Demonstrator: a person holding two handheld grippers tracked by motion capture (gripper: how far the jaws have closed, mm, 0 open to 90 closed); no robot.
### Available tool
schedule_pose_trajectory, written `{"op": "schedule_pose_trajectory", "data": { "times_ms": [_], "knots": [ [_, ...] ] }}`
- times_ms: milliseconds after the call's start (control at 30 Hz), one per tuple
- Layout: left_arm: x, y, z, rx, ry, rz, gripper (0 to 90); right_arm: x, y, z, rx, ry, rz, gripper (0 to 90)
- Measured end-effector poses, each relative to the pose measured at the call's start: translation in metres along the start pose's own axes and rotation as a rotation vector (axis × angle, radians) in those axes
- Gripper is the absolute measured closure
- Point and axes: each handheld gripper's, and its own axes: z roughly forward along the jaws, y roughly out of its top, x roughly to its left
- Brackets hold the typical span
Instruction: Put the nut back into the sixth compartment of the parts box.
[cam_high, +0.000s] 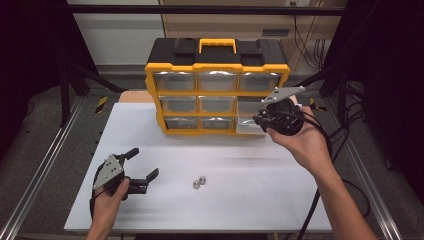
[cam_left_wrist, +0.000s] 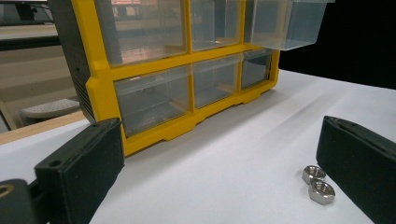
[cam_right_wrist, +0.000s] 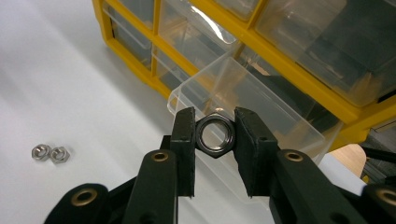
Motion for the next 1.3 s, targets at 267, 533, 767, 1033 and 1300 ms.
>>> {"op": "schedule_pose_trajectory", "data": {
  "times_ms": [267, 533, 767, 1033, 1300],
  "knots": [
    [0.000, 0.000, 0.000, 0.004, 0.001, 0.000, 1.0, -0.009, 0.004, 0.004, -0.004, -0.009, 0.027, 70.2],
    [0.000, 0.000, 0.001, 0.007, 0.001, 0.001, 0.9, -0.017, 0.006, 0.016, 0.015, -0.007, 0.056, 70.1],
    [0.000, -0.001, 0.001, 0.007, 0.000, 0.002, 1.0, -0.024, 0.009, 0.021, 0.026, -0.015, 0.079, 70.1],
    [0.000, 0.000, 0.001, 0.011, 0.003, 0.004, 1.0, -0.032, 0.008, 0.030, 0.048, -0.026, 0.108, 70.1],
    [0.000, -0.001, 0.001, 0.010, 0.001, 0.005, 1.0, -0.038, 0.007, 0.038, 0.070, -0.026, 0.138, 70.1]
  ]
}}
